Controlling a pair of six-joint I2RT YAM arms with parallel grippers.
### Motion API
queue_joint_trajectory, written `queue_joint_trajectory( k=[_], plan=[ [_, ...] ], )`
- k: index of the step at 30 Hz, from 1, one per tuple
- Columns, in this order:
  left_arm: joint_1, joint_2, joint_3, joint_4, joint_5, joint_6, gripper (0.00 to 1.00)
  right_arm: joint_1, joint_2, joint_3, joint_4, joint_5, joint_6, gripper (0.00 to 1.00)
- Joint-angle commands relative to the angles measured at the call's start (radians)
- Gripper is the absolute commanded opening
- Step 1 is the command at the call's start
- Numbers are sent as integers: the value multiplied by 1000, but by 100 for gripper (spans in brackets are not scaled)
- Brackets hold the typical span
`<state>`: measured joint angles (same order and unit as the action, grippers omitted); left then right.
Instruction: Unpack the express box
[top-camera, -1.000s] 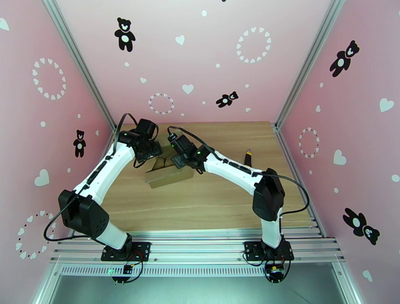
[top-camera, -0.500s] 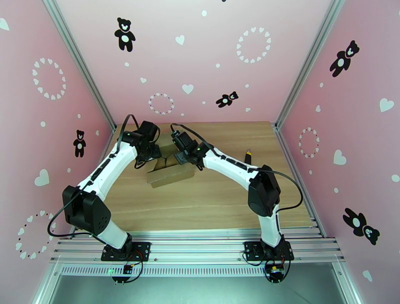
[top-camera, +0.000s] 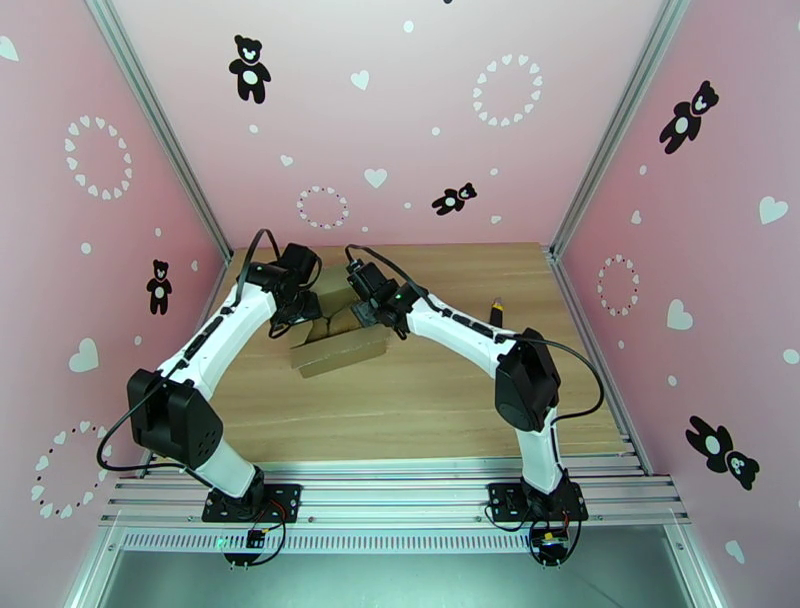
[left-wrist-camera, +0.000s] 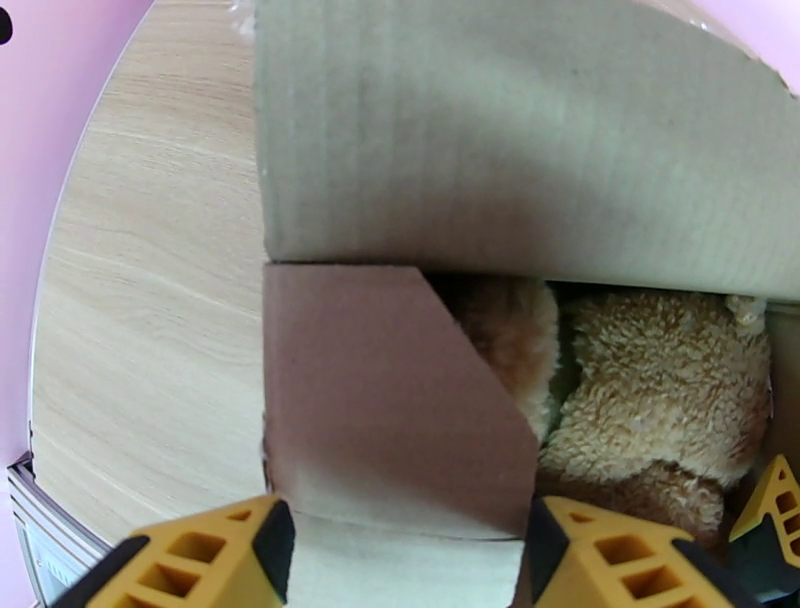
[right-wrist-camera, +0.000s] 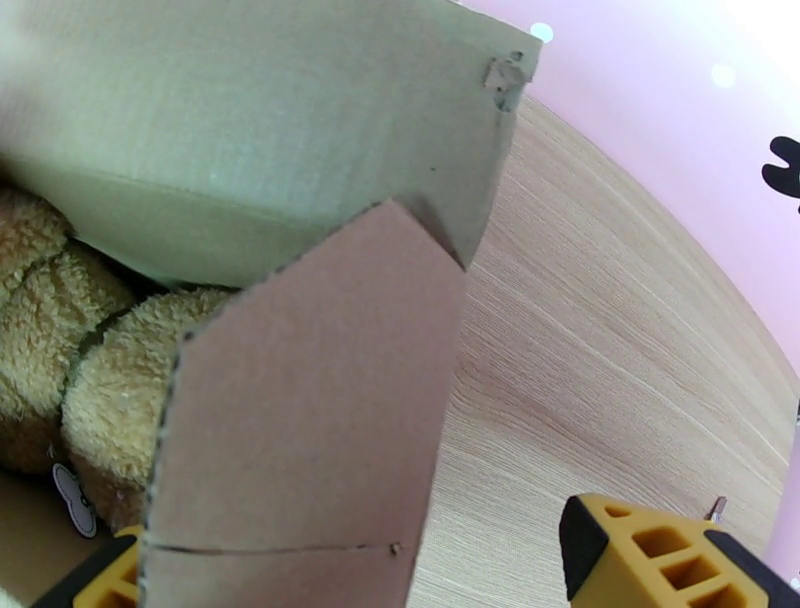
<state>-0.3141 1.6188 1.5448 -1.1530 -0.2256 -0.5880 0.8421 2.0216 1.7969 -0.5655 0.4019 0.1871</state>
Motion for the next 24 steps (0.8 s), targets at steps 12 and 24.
queue_joint_trajectory(
  k=[12, 24],
  plan=[
    [-20, 62, 89, -12, 14, 18, 67, -28, -83, 0, -21, -74, 58, 79],
    [-20, 58, 70, -94, -82, 43, 67, -42, -77, -2, -29, -72, 75, 79]
  ],
)
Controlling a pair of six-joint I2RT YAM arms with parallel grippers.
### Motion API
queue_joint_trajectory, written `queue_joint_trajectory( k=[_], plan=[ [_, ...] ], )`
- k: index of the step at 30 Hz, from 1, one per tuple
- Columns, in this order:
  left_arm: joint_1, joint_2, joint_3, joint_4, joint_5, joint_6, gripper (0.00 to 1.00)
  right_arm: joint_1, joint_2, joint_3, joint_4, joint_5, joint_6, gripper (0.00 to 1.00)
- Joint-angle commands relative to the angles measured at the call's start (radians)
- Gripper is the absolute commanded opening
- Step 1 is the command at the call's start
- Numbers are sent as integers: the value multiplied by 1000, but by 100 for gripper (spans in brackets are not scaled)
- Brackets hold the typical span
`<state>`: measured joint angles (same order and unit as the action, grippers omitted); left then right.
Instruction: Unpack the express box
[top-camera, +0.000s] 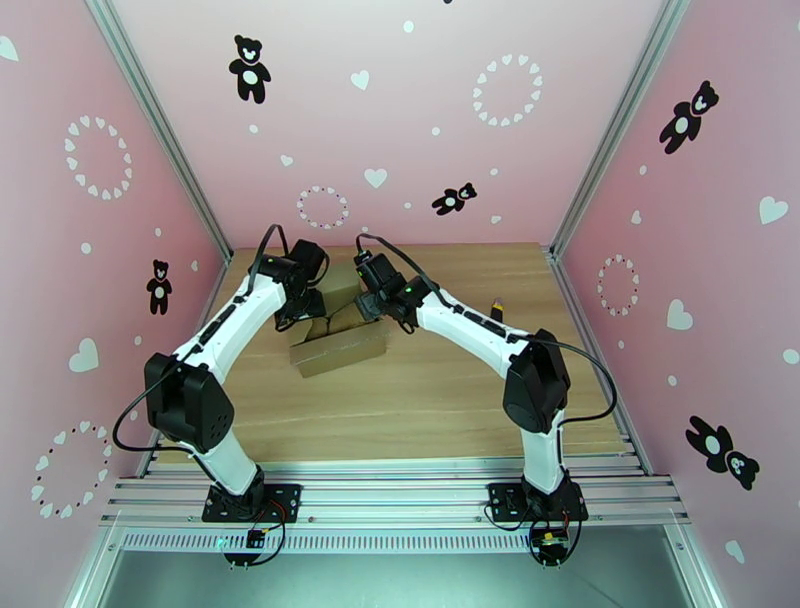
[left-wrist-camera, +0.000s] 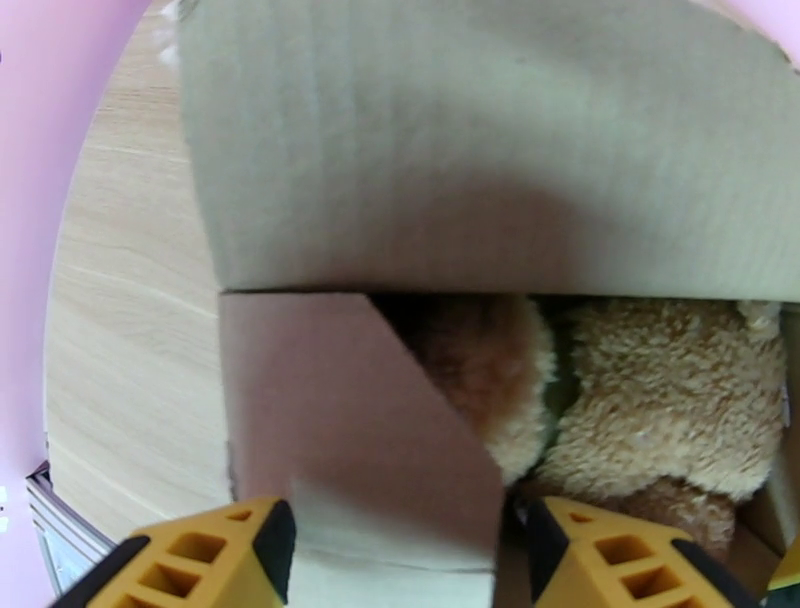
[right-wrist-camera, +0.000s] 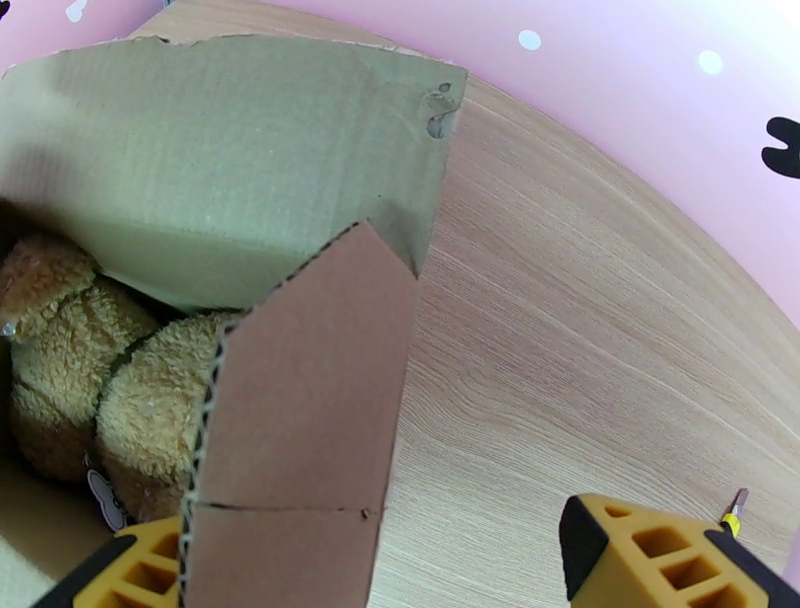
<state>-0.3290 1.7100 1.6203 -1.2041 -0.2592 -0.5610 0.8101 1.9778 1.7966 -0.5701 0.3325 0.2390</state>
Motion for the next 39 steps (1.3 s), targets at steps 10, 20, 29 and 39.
queue_joint_trajectory(
  k=[10, 20, 29, 39],
  plan=[
    [5, -82, 32, -104, -92, 33, 67, -53, -37, -6, -39, -26, 51, 78],
    [31, -167, -10, -141, -132, 36, 67, -101, -42, -44, -20, -113, 121, 78],
    [86, -259, -132, -124, -110, 20, 67, -179, -75, -114, 45, -283, 221, 77],
    [97, -281, -293, -19, -31, -39, 67, -224, -111, -180, 130, -396, 277, 77]
  ],
)
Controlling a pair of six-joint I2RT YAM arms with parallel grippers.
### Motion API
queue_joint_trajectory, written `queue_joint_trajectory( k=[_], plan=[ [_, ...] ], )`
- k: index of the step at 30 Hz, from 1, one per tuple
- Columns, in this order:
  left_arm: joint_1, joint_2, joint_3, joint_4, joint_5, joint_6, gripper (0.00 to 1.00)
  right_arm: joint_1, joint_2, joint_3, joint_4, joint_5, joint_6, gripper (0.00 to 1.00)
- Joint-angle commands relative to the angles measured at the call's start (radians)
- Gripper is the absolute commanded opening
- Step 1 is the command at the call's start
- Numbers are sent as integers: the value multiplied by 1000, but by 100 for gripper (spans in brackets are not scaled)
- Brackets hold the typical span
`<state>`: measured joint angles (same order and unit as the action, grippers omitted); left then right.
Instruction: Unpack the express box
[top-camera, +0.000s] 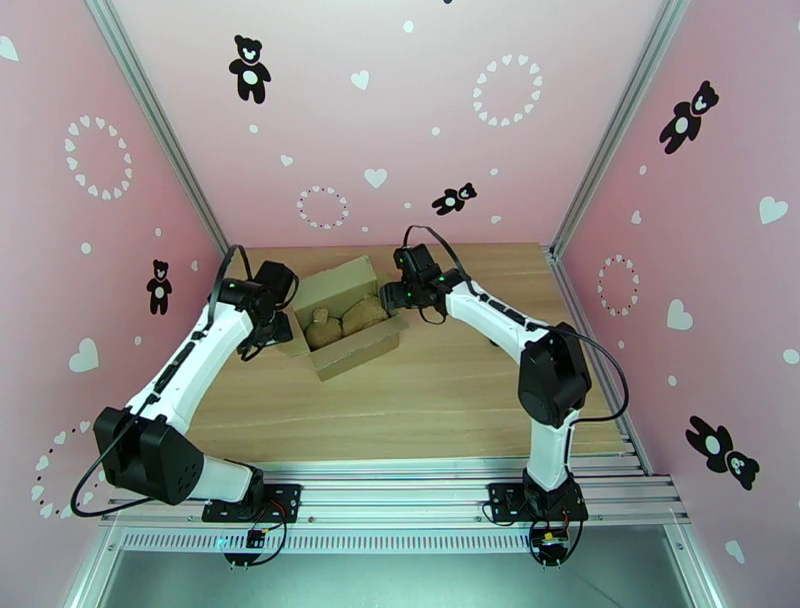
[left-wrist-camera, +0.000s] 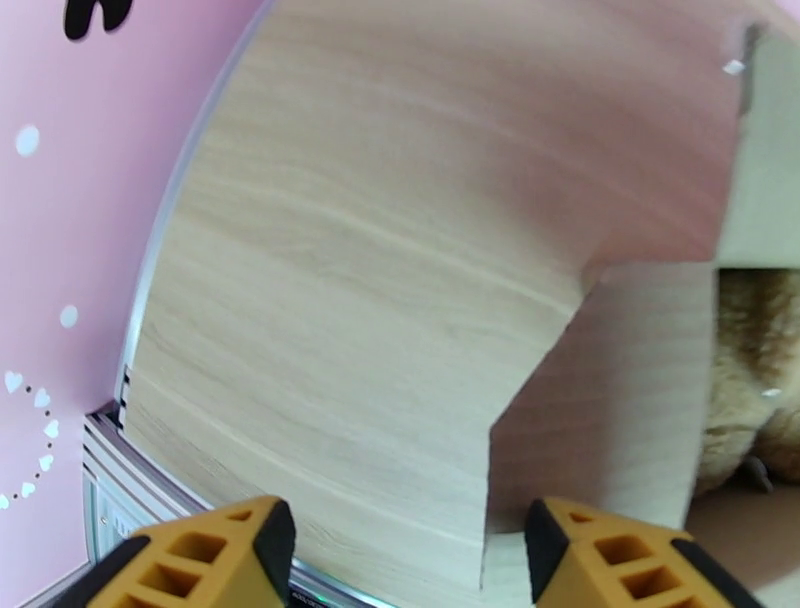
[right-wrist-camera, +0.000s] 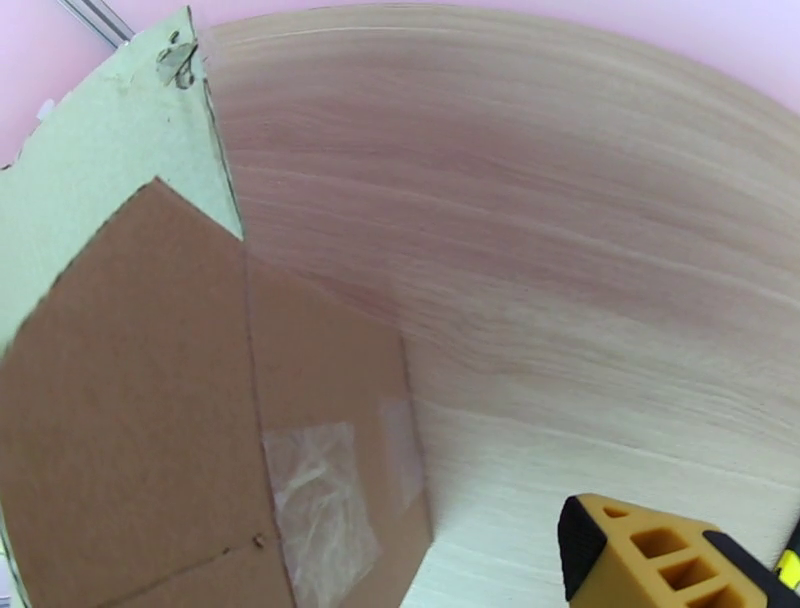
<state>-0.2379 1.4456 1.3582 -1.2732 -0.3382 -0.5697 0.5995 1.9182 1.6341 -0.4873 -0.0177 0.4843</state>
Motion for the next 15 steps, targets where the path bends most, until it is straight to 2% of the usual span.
queue_joint_trajectory(
  k=[1, 15],
  plan=[
    [6, -13, -41, 64, 55, -34, 67, -17, -52, -19, 47, -53, 36, 77],
    [5, 30, -50, 113, 60, -55, 66, -62, -123, -55, 78, -122, 61, 77]
  ],
)
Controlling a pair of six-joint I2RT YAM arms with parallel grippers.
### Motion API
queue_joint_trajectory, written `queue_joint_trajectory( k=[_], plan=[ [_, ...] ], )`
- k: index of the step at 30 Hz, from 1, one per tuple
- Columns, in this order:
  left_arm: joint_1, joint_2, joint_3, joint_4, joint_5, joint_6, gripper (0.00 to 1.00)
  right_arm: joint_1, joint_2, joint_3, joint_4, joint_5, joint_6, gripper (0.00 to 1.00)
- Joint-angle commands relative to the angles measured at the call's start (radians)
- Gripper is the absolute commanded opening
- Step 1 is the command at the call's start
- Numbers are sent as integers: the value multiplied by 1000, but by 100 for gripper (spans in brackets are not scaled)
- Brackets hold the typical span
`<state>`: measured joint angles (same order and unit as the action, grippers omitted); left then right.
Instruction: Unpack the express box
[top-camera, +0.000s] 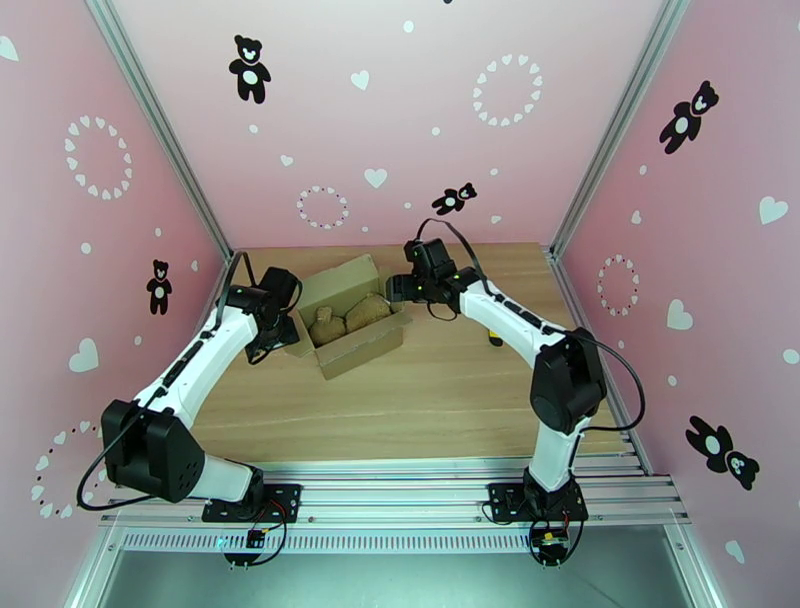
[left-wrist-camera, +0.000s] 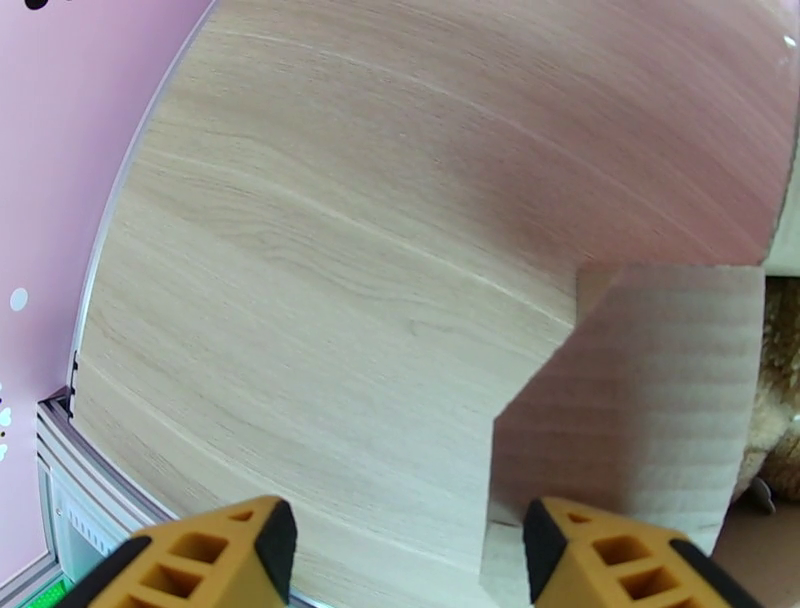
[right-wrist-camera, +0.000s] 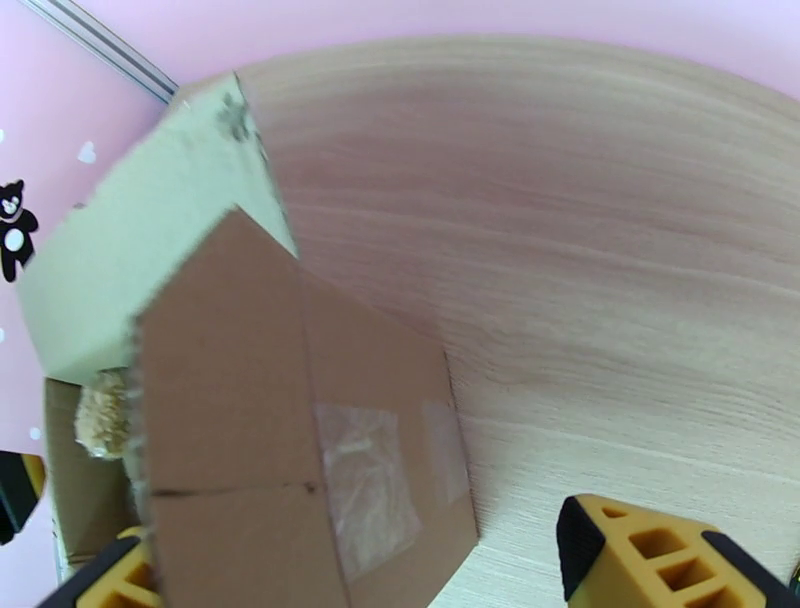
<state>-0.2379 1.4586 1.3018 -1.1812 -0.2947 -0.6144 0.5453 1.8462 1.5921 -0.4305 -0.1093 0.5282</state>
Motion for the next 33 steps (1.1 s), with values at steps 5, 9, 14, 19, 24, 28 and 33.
queue_joint_trajectory(
  k=[5, 9, 14, 19, 24, 28, 33],
  plan=[
    [5, 20, 11, 19, 12, -10, 66, -17, -61, -18, 23, -17, 24, 77],
    [5, 22, 15, 19, 9, -6, 66, -35, -43, -15, 2, -11, 31, 77],
    [5, 25, 18, 19, 2, -5, 66, -62, -47, -54, 22, -11, 51, 76],
    [5, 33, 19, 25, -2, -6, 66, -80, -44, -83, 34, -19, 52, 76],
    [5, 49, 25, 50, 3, -8, 66, -81, -1, -114, 50, -12, 57, 75],
    [6, 82, 59, 68, -3, -5, 66, -80, 26, -143, 85, -27, 78, 75],
    [12, 145, 129, 90, -7, 7, 66, -80, 25, -182, 110, -34, 103, 74]
  ],
)
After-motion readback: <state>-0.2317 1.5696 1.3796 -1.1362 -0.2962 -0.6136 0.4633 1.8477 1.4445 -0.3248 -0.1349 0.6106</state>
